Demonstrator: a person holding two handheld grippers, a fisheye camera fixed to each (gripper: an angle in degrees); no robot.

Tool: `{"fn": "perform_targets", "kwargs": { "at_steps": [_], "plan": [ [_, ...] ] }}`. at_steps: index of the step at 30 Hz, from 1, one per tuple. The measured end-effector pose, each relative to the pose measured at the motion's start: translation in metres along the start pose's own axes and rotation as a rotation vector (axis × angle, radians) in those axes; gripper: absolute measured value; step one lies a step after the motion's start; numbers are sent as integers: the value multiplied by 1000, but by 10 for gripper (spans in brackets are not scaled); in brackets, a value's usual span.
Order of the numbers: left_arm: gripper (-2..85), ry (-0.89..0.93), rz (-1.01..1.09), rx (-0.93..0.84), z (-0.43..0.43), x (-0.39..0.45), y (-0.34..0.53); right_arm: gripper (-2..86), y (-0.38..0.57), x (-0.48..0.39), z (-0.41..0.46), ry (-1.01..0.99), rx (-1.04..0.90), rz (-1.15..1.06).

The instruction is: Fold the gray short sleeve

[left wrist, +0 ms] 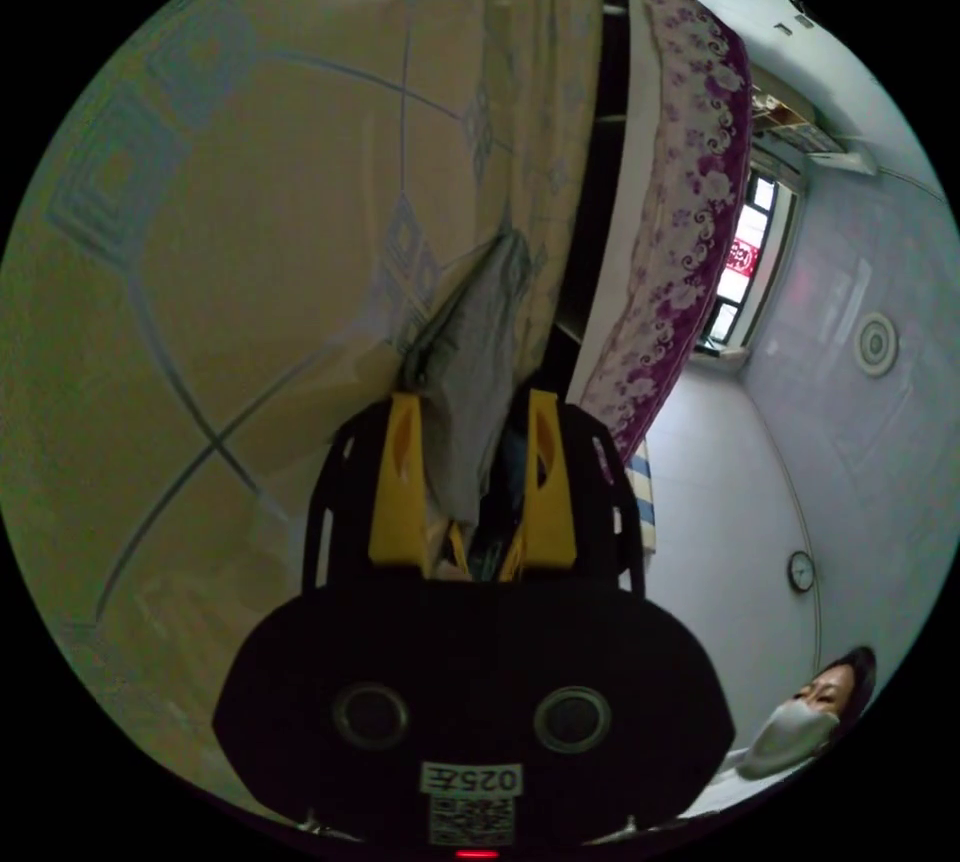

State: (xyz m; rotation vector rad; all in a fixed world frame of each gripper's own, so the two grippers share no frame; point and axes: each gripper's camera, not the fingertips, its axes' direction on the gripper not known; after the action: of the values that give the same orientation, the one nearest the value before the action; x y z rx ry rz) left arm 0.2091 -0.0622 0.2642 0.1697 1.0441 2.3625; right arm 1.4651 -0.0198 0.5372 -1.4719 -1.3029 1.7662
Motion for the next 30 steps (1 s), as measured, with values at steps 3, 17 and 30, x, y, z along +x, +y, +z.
{"fn": "perform_targets", "kwargs": {
  "at_steps": [3,17,30],
  "plan": [
    [104,-25,15,1,0,-6,7,223,4,8,-18,102,4,-24],
    [93,16,81,-66,-7,-35,48,205,-52,99,-16,75,123,-65],
    [87,94,9,-29,-26,-47,136,151,-70,215,23,202,183,-55]
  ]
}}
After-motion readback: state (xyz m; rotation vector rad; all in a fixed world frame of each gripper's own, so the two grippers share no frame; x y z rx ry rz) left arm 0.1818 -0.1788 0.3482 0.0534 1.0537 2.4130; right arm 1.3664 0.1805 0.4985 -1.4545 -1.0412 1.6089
